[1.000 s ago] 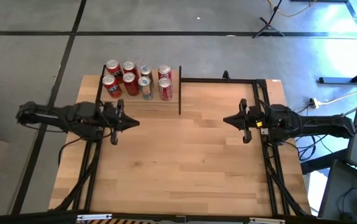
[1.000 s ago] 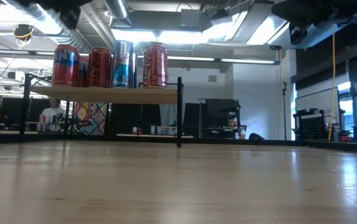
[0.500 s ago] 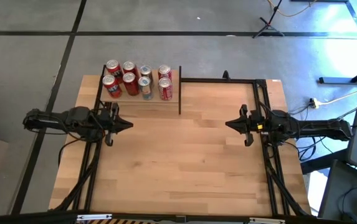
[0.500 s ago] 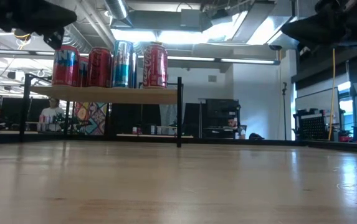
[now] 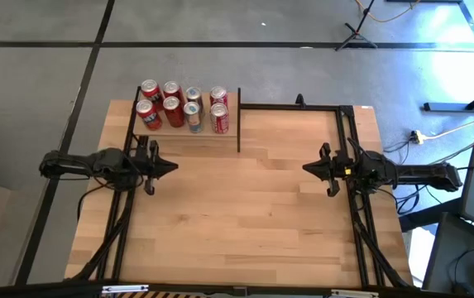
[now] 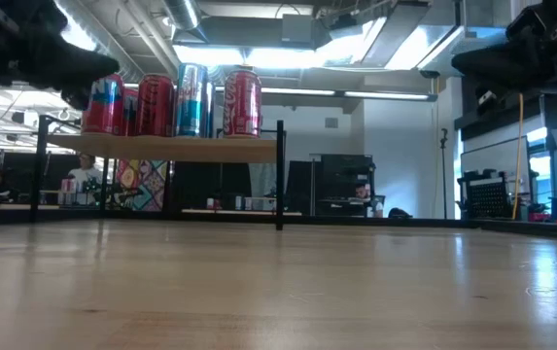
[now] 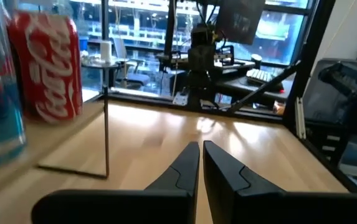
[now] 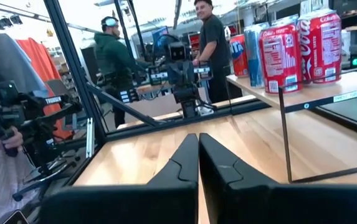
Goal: Place canned beverage on shelf
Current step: Return to Home Position
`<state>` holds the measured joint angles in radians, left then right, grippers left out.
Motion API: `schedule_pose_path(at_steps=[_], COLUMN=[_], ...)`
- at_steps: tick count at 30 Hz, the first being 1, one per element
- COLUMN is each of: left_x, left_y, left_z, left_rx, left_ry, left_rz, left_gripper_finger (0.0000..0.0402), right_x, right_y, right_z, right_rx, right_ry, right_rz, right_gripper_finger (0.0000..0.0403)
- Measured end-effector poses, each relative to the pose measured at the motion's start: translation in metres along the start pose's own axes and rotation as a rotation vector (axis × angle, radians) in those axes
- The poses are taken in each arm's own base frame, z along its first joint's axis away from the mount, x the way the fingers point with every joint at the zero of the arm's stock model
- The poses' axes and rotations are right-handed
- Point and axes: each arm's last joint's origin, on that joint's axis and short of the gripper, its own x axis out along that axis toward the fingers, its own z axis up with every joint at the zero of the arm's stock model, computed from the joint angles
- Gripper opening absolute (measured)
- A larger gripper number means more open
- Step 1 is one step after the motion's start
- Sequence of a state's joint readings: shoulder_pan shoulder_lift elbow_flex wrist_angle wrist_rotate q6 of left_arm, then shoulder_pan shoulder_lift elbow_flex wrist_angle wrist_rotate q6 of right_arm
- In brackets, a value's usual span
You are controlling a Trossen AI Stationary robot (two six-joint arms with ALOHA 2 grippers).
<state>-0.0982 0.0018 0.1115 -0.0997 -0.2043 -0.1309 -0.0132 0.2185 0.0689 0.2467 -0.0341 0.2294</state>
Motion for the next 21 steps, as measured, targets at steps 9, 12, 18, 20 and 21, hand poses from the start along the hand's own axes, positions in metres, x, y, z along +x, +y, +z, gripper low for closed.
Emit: schedule_pose_path(at_steps=[9, 12, 18, 20, 21], left_x=[0.007, 0.007, 0.007, 0.007, 0.007], left_y=[0.001, 0.001, 0.000, 0.000, 0.000], left_z=[-0.021, -0.021, -0.022, -0.022, -0.022], left_rx=[-0.025, -0.019, -0.004, -0.003, -0.003], left_ry=[-0.039, -0.039, -0.028, -0.026, -0.026], left_rz=[-0.023, -0.024, -0.040, -0.046, -0.045], left_gripper_finger=[0.0014, 0.0014, 0.0014, 0.0014, 0.0014], right_x=[-0.007, -0.007, -0.008, -0.009, -0.009], right_y=[-0.002, -0.002, -0.006, -0.007, -0.008], right_z=[-0.010, -0.012, -0.028, -0.032, -0.033], right_rx=[-0.003, -0.006, 0.063, 0.089, 0.089], right_ry=[-0.058, -0.039, 0.134, 0.173, 0.176], right_rz=[0.014, 0.011, -0.034, -0.057, -0.063], right_gripper_finger=[0.0003, 0.0003, 0.0003, 0.0003, 0.0003])
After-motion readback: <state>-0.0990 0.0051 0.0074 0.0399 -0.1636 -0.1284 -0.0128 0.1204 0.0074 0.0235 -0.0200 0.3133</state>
